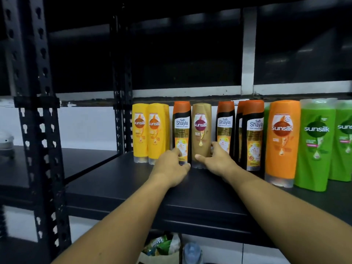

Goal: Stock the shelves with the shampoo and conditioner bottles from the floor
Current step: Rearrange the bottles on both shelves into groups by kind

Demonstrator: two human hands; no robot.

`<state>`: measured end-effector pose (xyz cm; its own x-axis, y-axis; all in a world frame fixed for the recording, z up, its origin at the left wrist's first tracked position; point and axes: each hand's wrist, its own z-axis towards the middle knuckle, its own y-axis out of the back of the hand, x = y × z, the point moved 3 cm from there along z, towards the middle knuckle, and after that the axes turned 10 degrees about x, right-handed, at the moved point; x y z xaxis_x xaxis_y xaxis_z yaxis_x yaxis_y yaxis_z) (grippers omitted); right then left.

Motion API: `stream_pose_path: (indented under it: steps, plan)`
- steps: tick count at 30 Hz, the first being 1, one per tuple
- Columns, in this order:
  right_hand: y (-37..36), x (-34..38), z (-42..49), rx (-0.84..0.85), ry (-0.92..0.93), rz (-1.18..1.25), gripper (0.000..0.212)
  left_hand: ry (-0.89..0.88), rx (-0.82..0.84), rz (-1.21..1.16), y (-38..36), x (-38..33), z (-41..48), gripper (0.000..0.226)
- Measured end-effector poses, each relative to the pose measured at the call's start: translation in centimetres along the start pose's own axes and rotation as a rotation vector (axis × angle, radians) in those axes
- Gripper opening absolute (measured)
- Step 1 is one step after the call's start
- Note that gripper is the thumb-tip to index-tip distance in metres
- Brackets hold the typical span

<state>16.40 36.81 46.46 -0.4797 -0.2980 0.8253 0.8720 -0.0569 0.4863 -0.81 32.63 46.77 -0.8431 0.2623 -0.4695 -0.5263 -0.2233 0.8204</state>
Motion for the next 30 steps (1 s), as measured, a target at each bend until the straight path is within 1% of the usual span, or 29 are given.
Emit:
stream_pose_path:
  steps: [1, 3, 6, 9, 12, 15, 17, 21, 27, 30]
  plan:
    - [0.0, -0.2, 0.1, -0.001, 0.009, 0.037, 0.060, -0.003, -0.055, -0.058, 0.4, 0.0, 0.2, 0.038]
    - [0.1, -0.6, 0.2, -0.013, 0.028, 0.075, 0.057, -0.005, -0.123, -0.174, 1.1, -0.1, 0.7, 0.045]
    - [-0.1, -0.8, 0.3, -0.010, 0.053, 0.075, 0.043, -0.017, -0.127, -0.342, 1.9, -0.8, 2.1, 0.059]
    - [-0.3, -0.6, 0.4, 0.026, 0.088, 0.109, 0.046, -0.029, -0.120, -0.474, 1.8, -1.2, 3.6, 0.065]
    - [-0.1, -0.9, 0.8, 0.028, 0.094, 0.131, 0.055, -0.050, -0.147, -0.472, 0.7, -0.6, 4.6, 0.068]
    - [-0.1, -1.3, 1.4, 0.016, 0.091, 0.115, 0.045, -0.087, -0.177, -0.444, 0.1, -0.3, 5.0, 0.066]
    - [-0.1, -1.3, 1.6, 0.025, 0.096, 0.119, 0.042, -0.111, -0.179, -0.434, 0.2, -0.3, 5.1, 0.068]
    - [-0.1, -1.2, 1.4, 0.038, 0.101, 0.150, 0.042, -0.128, -0.151, -0.467, 0.3, -0.2, 4.7, 0.070]
    - [0.2, -1.1, 0.8, -0.002, 0.087, 0.137, 0.041, -0.161, -0.123, -0.525, 0.4, -0.3, 3.5, 0.071]
    - [0.5, -1.1, 0.2, 0.006, 0.074, 0.098, 0.048, -0.154, -0.133, -0.541, 0.6, -0.6, 3.0, 0.069]
